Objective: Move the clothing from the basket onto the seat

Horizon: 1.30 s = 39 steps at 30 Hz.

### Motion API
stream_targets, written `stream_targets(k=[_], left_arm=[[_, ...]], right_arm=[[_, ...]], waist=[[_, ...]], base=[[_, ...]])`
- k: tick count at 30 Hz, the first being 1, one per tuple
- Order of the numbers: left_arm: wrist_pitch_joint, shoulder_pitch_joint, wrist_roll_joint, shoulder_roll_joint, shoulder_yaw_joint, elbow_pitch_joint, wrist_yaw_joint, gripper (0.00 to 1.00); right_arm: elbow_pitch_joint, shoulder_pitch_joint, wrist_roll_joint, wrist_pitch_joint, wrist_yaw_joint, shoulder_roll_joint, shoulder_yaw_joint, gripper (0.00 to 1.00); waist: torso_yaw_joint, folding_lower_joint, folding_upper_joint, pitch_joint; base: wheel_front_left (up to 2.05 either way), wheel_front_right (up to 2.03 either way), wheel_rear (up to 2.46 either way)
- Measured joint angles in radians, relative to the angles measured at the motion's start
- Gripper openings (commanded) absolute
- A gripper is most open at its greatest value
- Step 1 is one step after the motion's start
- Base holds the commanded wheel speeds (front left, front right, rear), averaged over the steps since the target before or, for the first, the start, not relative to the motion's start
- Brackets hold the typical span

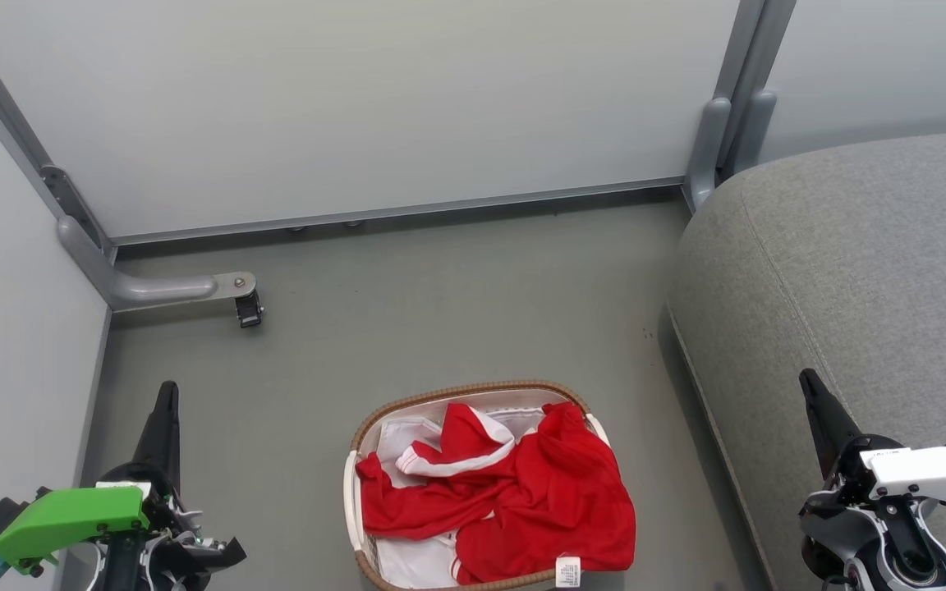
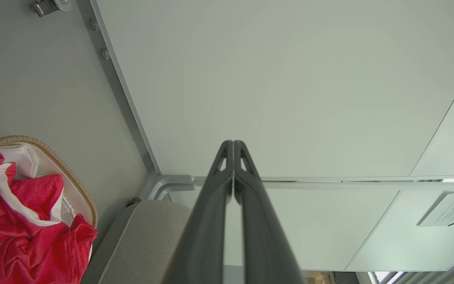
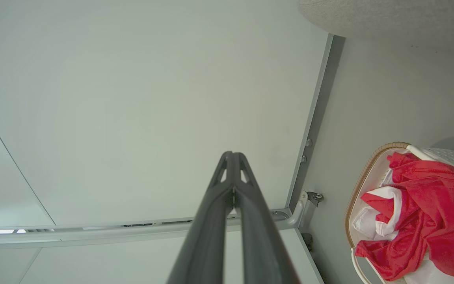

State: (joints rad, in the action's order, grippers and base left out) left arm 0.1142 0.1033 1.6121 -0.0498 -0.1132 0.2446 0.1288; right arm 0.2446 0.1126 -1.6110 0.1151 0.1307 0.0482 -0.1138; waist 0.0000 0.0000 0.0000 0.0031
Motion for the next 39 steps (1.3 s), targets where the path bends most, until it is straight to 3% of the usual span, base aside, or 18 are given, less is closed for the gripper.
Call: stream_targets(k=[14,15,16,17,18,31,39], left_arm=[[0.0,0.0,0.0,0.0,0.0,0.0,0.0,0.0],[0.0,-0.001,0.0,0.0,0.0,0.002,0.0,1.0],[-0.001,-0.002,0.0,0.001,0.001,0.009,-0.001,1.0],[-0.001,-0.009,0.0,0.003,0.001,0.019,-0.002,0.0],[-0.001,-0.016,0.0,0.005,0.002,0.028,-0.003,1.0],[-0.054,-0.054,-0.016,0.009,0.051,0.012,-0.005,1.0],[-0.089,-0.064,-0.116,0.008,0.061,-0.037,-0.005,1.0]], right_arm=[[0.0,0.0,0.0,0.0,0.0,0.0,0.0,0.0],[0.003,0.0,0.0,0.0,0.0,-0.001,0.0,1.0],[0.009,-0.001,0.0,0.0,0.0,-0.003,0.0,1.0],[0.018,-0.005,0.0,0.0,0.0,-0.006,0.002,0.0],[0.027,-0.01,0.0,0.0,0.0,-0.01,0.003,1.0],[0.044,-0.037,0.032,-0.052,0.0,-0.017,0.036,1.0],[0.03,-0.04,0.117,-0.087,0.0,-0.016,0.038,1.0]], waist=[[0.0,0.0,0.0,0.0],[0.0,0.0,0.0,0.0],[0.0,0.0,0.0,0.0],[0.0,0.0,0.0,0.0],[0.0,0.0,0.0,0.0],[0.0,0.0,0.0,0.0],[0.0,0.0,0.0,0.001]], base=[[0.0,0.0,0.0],[0.0,0.0,0.0],[0.0,0.0,0.0],[0.0,0.0,0.0],[0.0,0.0,0.0],[0.0,0.0,0.0],[0.0,0.0,0.0]])
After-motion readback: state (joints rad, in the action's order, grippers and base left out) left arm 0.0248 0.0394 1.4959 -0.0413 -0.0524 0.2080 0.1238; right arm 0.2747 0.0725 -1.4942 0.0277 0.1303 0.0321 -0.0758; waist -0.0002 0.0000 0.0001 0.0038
